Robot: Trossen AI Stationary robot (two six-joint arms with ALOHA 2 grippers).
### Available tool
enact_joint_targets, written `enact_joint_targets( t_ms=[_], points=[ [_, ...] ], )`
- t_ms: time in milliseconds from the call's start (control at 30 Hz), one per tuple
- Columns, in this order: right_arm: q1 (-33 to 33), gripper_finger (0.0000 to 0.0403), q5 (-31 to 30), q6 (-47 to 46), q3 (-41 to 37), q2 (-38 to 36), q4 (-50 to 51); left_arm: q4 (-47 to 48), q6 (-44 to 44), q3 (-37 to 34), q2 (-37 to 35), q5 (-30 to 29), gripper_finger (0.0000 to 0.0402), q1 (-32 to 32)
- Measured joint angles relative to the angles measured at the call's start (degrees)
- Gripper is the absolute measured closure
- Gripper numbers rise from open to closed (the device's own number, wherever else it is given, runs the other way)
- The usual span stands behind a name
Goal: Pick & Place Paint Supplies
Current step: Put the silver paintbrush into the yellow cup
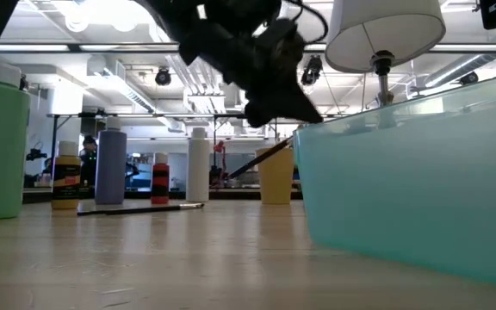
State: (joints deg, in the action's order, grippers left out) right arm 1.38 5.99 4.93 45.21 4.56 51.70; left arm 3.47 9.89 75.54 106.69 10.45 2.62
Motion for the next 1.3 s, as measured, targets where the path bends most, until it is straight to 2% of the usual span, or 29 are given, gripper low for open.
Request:
enact_joint_targets(
  t_ms=[67, 300, 500, 900, 1133, 1300],
  points=[
    [0.0, 0.0394, 0.0, 0.0, 0.0, 0.0, 0.0, 0.0, -2.5, 1.9, 0.0, -0.7, 0.0399, 0.2],
    [0.0, 0.0394, 0.0, 0.0, 0.0, 0.0, 0.0, -0.1, -11.4, 6.6, -2.2, -9.3, 0.0399, 1.6],
    [0.0, 0.0394, 0.0, 0.0, 0.0, 0.0, 0.0, -6.3, -14.9, 7.4, -5.1, -10.1, 0.0399, 4.9],
    [0.0, 0.0394, 0.0, 0.0, 0.0, 0.0, 0.0, -27.7, -15.7, 2.0, -6.3, -10.1, 0.0399, 12.6],
    [0.0, 0.0394, 0.0, 0.0, 0.0, 0.0, 0.0, -47.5, -13.2, -6.2, -6.3, -10.2, 0.0399, 15.7],
    [0.0, 0.0394, 0.0, 0.0, 0.0, 0.0, 0.0, -53.7, -13.1, -10.9, -6.3, -10.1, 0.0399, 16.7]
  ],
)
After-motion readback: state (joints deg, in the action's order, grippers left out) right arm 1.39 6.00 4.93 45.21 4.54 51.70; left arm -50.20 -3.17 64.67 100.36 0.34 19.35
